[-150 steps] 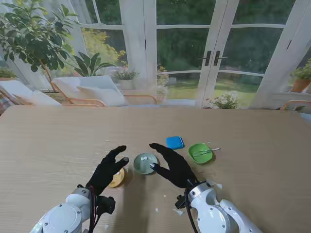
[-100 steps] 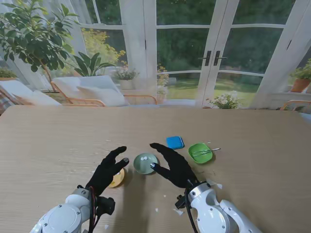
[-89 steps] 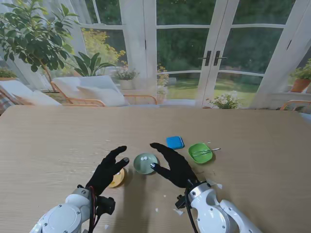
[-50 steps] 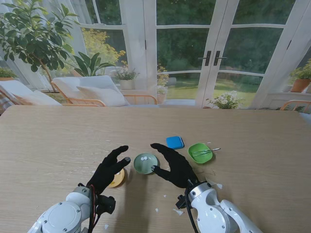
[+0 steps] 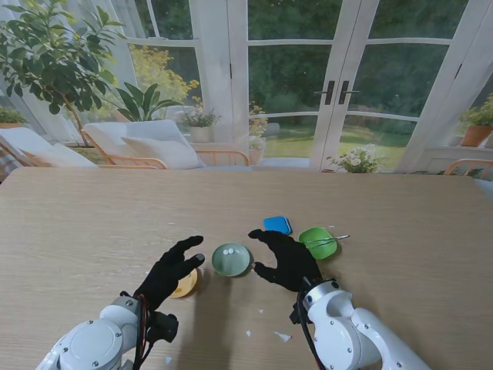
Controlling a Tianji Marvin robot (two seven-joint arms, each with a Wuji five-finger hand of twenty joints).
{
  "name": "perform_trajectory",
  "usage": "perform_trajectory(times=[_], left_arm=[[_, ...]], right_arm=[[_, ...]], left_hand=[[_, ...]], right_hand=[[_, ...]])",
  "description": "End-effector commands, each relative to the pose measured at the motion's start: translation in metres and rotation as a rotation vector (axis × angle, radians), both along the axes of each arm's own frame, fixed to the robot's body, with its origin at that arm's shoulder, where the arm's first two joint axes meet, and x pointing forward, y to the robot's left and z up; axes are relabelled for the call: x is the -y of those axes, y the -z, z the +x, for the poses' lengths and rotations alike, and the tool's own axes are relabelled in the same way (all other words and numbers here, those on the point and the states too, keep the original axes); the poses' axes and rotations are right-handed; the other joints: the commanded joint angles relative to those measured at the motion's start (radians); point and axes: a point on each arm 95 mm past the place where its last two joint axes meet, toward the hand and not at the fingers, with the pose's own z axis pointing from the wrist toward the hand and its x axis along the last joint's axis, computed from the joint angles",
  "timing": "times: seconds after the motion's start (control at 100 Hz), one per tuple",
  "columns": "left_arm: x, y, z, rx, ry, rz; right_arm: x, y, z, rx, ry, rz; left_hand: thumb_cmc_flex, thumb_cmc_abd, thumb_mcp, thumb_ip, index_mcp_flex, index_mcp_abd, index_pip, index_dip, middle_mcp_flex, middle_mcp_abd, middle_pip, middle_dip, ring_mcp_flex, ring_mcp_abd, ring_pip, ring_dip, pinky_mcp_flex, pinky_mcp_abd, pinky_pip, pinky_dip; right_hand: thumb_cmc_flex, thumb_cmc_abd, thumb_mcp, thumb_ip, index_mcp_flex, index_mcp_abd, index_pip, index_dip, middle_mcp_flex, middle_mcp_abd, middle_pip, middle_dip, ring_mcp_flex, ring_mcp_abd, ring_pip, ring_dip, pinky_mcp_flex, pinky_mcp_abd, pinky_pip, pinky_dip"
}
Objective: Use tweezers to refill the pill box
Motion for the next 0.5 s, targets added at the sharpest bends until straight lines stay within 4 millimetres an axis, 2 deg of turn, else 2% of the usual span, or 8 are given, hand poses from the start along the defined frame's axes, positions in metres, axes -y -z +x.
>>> perform_trajectory(times=[0.0,0.2,0.23,0.49], left_arm=[[0.002,-0.002,0.0,-0.011,0.021,-0.002],[0.002,-0.003,0.002,-0.017,0.032,0.021],[0.002,-0.004,0.003,-0.016,0.031,0.022],[0.005,-0.006,0.001,0.004,0.043,0.034]], right_arm=[[0.012,-0.01,0.018,0.013,0.02,-0.028],[0.032,-0.017,0.06,0.009,0.027,-0.134],[0.033,-0.017,0.065,0.006,0.027,-0.146],[0.042,-0.012,0.11,-0.01,0.004,-0.284]], left_hand=[[0.004,-0.019,0.008,0.009,0.013,-0.003,0.011,0.008,-0.004,-0.004,0.013,0.018,-0.013,-0.007,0.0,0.002,-0.001,-0.008,-0.019,-0.022],[0.003,-0.02,0.01,0.008,0.016,-0.008,0.006,0.007,-0.005,-0.004,0.011,0.027,-0.013,-0.007,-0.001,0.003,-0.001,-0.009,-0.02,-0.025],[0.003,-0.02,0.01,0.008,0.016,-0.008,0.005,0.007,-0.005,-0.004,0.011,0.028,-0.013,-0.006,-0.001,0.003,-0.001,-0.009,-0.02,-0.026],[0.002,-0.018,0.01,0.007,0.011,-0.01,0.004,0.008,-0.005,-0.003,0.009,0.034,-0.013,-0.005,0.0,0.007,-0.001,-0.008,-0.019,-0.029]], right_hand=[[-0.026,-0.026,0.011,-0.053,0.026,0.01,0.016,0.017,0.017,-0.008,0.041,0.014,0.027,-0.029,0.014,0.011,0.014,-0.005,0.019,0.009],[-0.03,-0.02,0.017,-0.068,0.032,0.003,0.028,0.018,0.031,-0.013,0.068,0.024,0.047,-0.031,0.036,0.019,0.029,-0.009,0.059,0.003],[-0.03,-0.019,0.018,-0.069,0.052,-0.001,0.036,0.02,0.032,-0.012,0.068,0.024,0.049,-0.031,0.037,0.019,0.029,-0.007,0.062,0.002],[-0.034,-0.02,0.027,-0.071,0.021,-0.012,0.023,0.011,0.038,-0.015,0.069,0.023,0.059,-0.029,0.046,0.023,0.033,-0.007,0.085,-0.01]])
